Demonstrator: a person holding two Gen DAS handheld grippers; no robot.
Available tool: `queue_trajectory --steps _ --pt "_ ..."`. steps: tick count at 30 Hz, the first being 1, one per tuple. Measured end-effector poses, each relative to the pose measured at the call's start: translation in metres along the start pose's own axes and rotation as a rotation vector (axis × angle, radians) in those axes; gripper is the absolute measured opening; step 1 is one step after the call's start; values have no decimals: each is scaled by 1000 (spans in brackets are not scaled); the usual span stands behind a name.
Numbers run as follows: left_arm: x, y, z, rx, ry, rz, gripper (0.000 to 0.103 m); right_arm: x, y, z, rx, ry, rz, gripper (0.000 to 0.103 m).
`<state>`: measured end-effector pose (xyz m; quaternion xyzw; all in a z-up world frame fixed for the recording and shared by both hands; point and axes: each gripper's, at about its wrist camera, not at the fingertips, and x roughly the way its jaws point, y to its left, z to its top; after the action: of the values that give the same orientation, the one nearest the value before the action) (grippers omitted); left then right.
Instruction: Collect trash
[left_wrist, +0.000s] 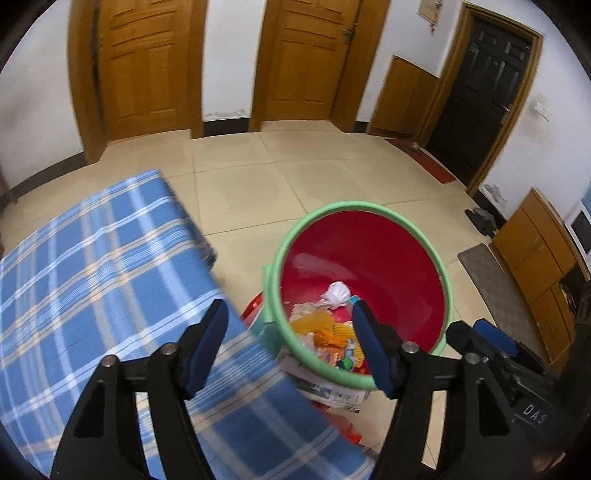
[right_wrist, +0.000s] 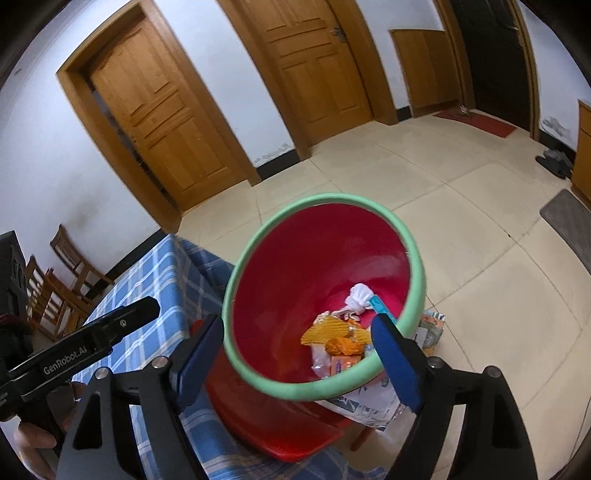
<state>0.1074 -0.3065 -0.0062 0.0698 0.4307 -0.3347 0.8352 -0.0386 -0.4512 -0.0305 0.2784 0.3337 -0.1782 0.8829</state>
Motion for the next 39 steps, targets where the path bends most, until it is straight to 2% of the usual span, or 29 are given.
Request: queue_trajectory --steps 7,20,39 --pt "-32 25 -15 -65 -31 84 76 -10 31 -7 -75 -7 30 94" --pt "-90 85 -53 -217 -93 247 76 -26 88 -29 -193 -11 95 99" --pt "-154 131 -109 -342 -138 395 76 -48 151 -72 -336 -9 134 102"
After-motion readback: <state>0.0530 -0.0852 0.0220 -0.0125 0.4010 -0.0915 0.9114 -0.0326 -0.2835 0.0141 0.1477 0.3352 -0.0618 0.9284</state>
